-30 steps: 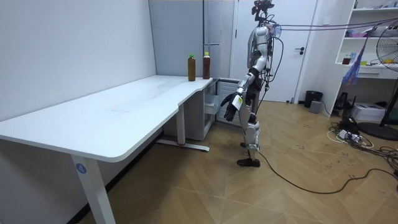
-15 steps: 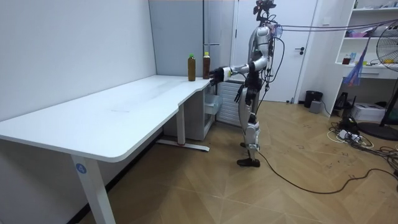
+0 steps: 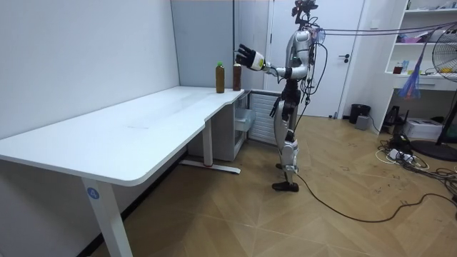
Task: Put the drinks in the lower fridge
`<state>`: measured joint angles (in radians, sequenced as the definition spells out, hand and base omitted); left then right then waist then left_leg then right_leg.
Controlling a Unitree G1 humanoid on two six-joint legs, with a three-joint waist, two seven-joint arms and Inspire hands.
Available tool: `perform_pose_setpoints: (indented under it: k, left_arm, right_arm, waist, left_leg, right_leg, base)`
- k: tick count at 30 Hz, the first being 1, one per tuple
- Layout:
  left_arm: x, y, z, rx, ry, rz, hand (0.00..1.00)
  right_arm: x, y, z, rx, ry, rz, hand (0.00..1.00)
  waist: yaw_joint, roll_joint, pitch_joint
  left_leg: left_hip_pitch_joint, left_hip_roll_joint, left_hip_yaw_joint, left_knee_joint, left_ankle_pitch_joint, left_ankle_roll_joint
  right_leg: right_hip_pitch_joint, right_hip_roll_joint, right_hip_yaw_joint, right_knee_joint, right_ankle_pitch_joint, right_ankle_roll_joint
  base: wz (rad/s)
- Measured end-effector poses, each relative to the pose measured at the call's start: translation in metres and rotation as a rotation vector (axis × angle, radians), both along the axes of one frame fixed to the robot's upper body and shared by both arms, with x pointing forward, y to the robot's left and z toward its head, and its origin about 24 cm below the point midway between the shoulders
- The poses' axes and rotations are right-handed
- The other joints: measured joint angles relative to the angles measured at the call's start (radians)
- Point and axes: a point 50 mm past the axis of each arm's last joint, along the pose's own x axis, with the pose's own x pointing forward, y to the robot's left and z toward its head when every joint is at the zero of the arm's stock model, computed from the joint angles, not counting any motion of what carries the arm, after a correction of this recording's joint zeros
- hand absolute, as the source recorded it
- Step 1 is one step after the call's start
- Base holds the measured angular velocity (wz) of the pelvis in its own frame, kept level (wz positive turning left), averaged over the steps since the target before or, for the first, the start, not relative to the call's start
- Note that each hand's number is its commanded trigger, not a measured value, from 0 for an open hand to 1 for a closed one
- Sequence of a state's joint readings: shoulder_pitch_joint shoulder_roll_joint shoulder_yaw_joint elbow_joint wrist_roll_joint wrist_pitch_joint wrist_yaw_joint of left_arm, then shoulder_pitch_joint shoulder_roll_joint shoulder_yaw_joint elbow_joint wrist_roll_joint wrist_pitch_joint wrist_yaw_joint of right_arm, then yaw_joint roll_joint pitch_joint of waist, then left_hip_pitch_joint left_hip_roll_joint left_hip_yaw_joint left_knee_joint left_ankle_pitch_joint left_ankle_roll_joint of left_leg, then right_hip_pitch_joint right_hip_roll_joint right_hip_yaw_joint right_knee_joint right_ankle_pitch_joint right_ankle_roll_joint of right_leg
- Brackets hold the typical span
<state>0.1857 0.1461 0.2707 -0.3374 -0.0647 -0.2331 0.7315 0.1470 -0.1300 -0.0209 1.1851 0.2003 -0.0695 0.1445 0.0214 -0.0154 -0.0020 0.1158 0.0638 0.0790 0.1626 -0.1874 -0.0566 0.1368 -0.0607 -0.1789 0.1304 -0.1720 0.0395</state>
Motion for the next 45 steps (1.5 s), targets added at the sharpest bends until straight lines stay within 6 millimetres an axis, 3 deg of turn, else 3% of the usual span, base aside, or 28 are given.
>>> perform_pose_setpoints:
  k: [4, 9, 12, 27, 38, 45]
  left_arm:
    - [0.002, -0.012, 0.018, 0.039, -0.073, -0.081, 0.0]
    - [0.013, -0.032, 0.023, 0.102, -0.072, -0.228, 0.0]
    - [0.024, -0.048, 0.028, 0.132, -0.084, -0.357, 0.0]
    - [0.042, -0.102, 0.021, 0.253, 0.058, -0.86, 0.0]
    - [0.045, -0.111, 0.014, 0.241, 0.126, -1.04, 0.0]
    - [0.045, -0.111, 0.012, 0.194, 0.13, -1.078, 0.0]
  right_arm:
    - [0.0, 0.0, 0.0, 0.009, -0.006, 0.004, 0.0]
    - [0.002, 0.002, 0.0, 0.023, -0.022, -0.01, 0.0]
    - [0.008, 0.003, -0.001, 0.026, -0.022, -0.006, 0.0]
    - [0.015, 0.004, -0.001, 0.055, -0.014, 0.031, 0.0]
    - [0.02, 0.005, -0.001, 0.064, 0.0, 0.052, 0.0]
    - [0.024, 0.006, -0.001, 0.067, -0.001, 0.062, 0.0]
  waist:
    - [-0.004, -0.003, 0.0013]
    - [-0.027, -0.004, 0.0025]
    - [-0.047, -0.01, 0.0075]
    - [-0.09, -0.008, 0.0085]
    - [-0.1, -0.014, 0.0158]
    - [-0.098, -0.015, 0.0136]
  left_leg:
    - [-0.001, 0.0, 0.0, 0.0, 0.0, 0.0]
    - [-0.002, -0.001, -0.001, 0.002, 0.0, 0.0]
    - [-0.006, -0.002, -0.007, 0.002, 0.0, 0.0]
    - [-0.017, -0.004, 0.004, 0.001, 0.0, 0.0]
    - [-0.017, -0.003, 0.008, 0.001, 0.0, 0.0]
    - [-0.018, -0.003, 0.008, 0.002, 0.0, 0.0]
  right_leg:
    - [0.0, 0.0, 0.001, -0.002, 0.0, 0.0]
    - [0.005, -0.001, -0.003, -0.01, 0.0, 0.0]
    - [0.005, -0.002, -0.012, -0.011, 0.0, 0.0]
    - [-0.012, -0.002, 0.019, -0.01, 0.0, 0.0]
    - [-0.025, -0.001, 0.039, 0.006, 0.0, 0.0]
    - [-0.032, -0.001, 0.04, 0.009, 0.0, 0.001]
  base:
    - [0.0]
    - [0.01]
    - [0.07]
    - [-0.05]
    - [-0.02]
    - [0.01]
